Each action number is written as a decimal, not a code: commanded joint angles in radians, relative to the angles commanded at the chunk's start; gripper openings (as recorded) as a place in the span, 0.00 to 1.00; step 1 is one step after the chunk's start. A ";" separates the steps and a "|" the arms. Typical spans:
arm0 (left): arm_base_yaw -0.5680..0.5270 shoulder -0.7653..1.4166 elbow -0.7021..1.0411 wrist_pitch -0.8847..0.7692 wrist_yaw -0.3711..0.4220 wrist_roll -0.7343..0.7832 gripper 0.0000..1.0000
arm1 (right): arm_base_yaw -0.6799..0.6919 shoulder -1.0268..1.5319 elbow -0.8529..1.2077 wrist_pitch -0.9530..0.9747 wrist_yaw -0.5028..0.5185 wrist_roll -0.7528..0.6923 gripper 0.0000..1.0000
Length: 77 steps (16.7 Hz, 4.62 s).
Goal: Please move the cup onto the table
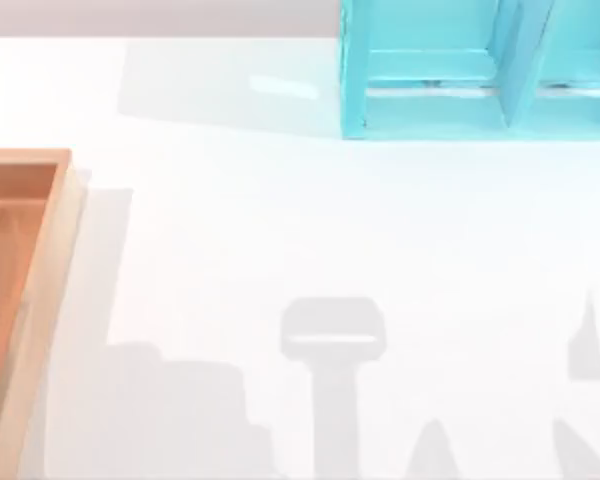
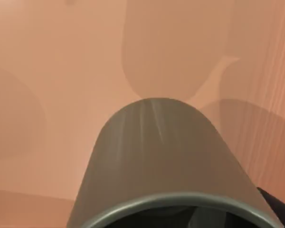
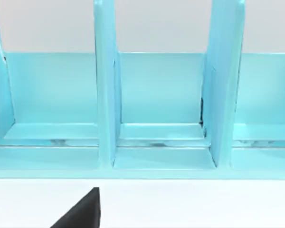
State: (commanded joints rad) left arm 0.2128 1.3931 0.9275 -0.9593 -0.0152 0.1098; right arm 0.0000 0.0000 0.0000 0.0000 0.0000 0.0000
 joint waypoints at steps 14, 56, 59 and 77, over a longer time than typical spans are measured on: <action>-0.355 -0.078 0.110 -0.342 0.012 -0.237 0.00 | 0.000 0.000 0.000 0.000 0.000 0.000 1.00; -0.926 0.931 1.116 -0.330 0.057 -0.792 0.00 | 0.000 0.000 0.000 0.000 0.000 0.000 1.00; -0.926 0.931 1.116 -0.330 0.057 -0.792 0.08 | 0.000 0.000 0.000 0.000 0.000 0.000 1.00; -0.926 0.931 1.116 -0.330 0.057 -0.792 1.00 | 0.000 0.000 0.000 0.000 0.000 0.000 1.00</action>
